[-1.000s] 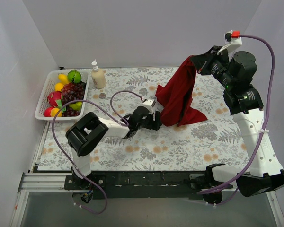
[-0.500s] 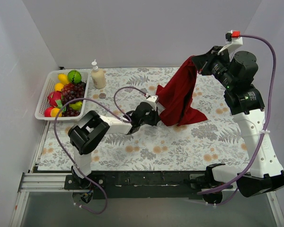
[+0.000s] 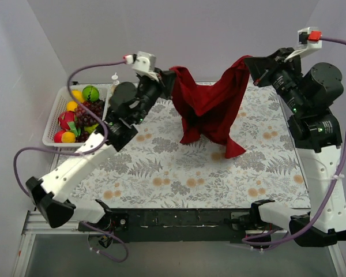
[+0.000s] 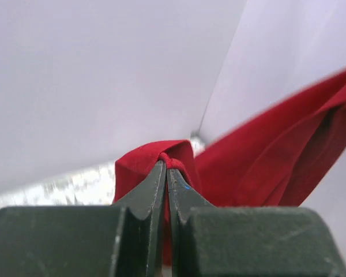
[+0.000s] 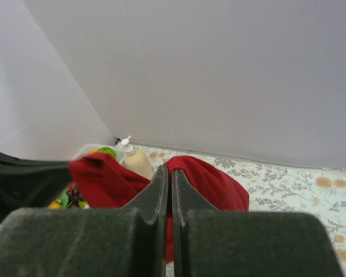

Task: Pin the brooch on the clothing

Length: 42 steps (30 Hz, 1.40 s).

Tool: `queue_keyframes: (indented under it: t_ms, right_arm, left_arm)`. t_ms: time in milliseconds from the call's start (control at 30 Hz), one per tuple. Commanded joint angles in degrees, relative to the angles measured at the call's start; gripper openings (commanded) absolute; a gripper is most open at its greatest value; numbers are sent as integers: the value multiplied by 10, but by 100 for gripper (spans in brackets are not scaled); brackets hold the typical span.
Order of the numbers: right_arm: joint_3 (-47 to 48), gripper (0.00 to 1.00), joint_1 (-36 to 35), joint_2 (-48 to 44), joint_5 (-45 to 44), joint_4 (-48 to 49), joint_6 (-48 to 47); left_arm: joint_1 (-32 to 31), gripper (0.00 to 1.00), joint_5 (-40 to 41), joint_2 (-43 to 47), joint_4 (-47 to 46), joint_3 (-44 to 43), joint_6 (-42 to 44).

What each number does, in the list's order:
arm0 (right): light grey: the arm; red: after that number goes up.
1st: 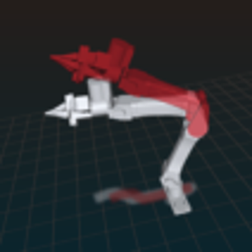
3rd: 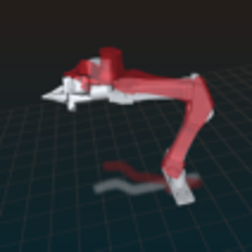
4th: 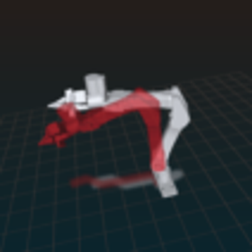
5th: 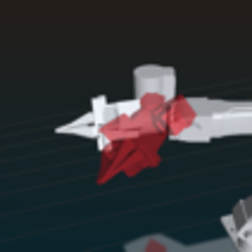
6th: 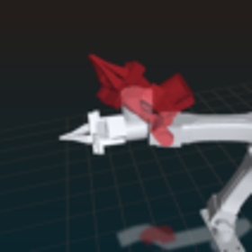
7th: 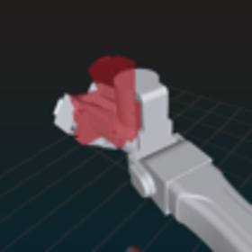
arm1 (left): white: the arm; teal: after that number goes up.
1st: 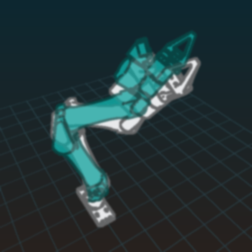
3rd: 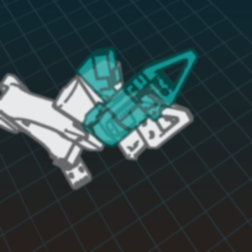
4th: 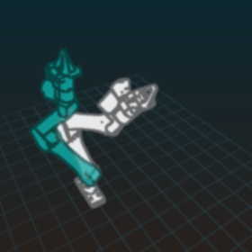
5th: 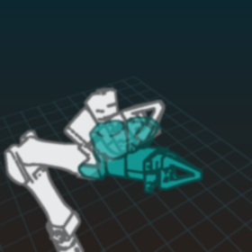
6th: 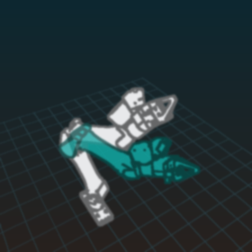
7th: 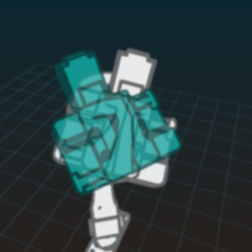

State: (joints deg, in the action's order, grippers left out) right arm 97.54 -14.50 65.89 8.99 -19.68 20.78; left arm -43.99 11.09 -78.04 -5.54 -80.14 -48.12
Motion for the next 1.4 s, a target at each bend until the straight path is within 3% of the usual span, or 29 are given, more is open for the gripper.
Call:
queue_keyframes:
  t_ms: [0,333,500,667,867,1133,1233,1367]
  right_arm:
    - [55,1,-2,-47,4,38,-12]
    - [96,1,-2,-121,-7,57,-17]
    - [76,1,-2,-160,-51,82,-35]
    - [69,1,-3,-156,-67,86,-51]
    - [48,1,-3,-107,-86,64,-77]
    - [84,1,-1,25,-128,18,-107]
    - [149,1,-1,92,-137,-10,-117]
    - [328,1,11,193,-123,-65,-116]
  left_arm:
    - [-1,0,23,82,78,-87,61]
    - [0,0,-6,176,225,-255,61]
    - [0,0,-19,165,268,-327,62]
    - [-1,0,15,139,284,-333,84]
    - [-1,0,79,105,273,-306,94]
    - [2,0,203,14,213,-273,127]
    - [28,0,197,-45,230,-315,109]
    - [95,0,126,-124,278,-460,67]
